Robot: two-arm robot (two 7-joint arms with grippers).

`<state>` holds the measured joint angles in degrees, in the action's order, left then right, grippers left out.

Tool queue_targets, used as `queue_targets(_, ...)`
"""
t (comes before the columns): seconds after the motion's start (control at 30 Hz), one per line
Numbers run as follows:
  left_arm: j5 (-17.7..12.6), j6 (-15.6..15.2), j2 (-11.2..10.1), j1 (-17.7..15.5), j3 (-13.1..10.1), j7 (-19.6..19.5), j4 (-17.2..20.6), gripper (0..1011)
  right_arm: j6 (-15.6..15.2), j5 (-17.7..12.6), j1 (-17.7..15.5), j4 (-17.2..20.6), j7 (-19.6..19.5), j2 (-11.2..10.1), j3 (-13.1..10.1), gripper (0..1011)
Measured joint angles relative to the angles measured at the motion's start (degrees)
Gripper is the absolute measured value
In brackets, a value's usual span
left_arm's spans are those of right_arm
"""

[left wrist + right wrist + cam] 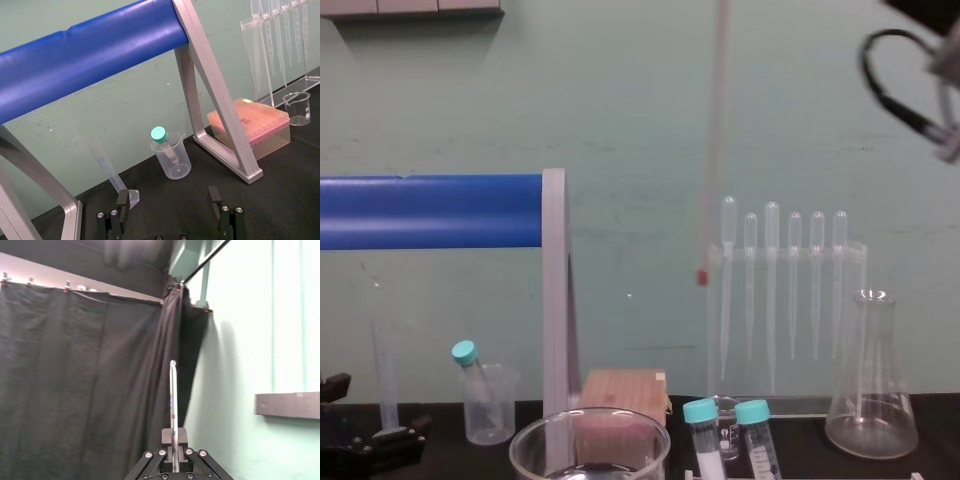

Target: Hold the thermometer with one hand and immerse one end into the beaker, then reinsert it into the test tube rack.

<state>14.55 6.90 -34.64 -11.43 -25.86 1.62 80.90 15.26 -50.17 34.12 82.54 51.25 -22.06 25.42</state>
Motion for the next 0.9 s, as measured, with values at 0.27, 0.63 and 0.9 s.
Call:
queue_targets(0.27,0.0,0.0,0.0,0.0,0.0,0.0,0.0,1008,0.58,-0.17,-9.11,7.2,-5.41,-6.25,-4.79,56)
queue_targets(0.63,0.0,0.0,0.0,0.0,0.0,0.0,0.0,1008,0.76,1.45,-21.07,12.44,-13.0,-10.01,-10.62,56)
queue_targets(0.9,0.0,0.0,0.0,0.0,0.0,0.0,0.0,1008,0.24,3.0,-22.36,10.14,-13.76,-9.08,-11.23,56)
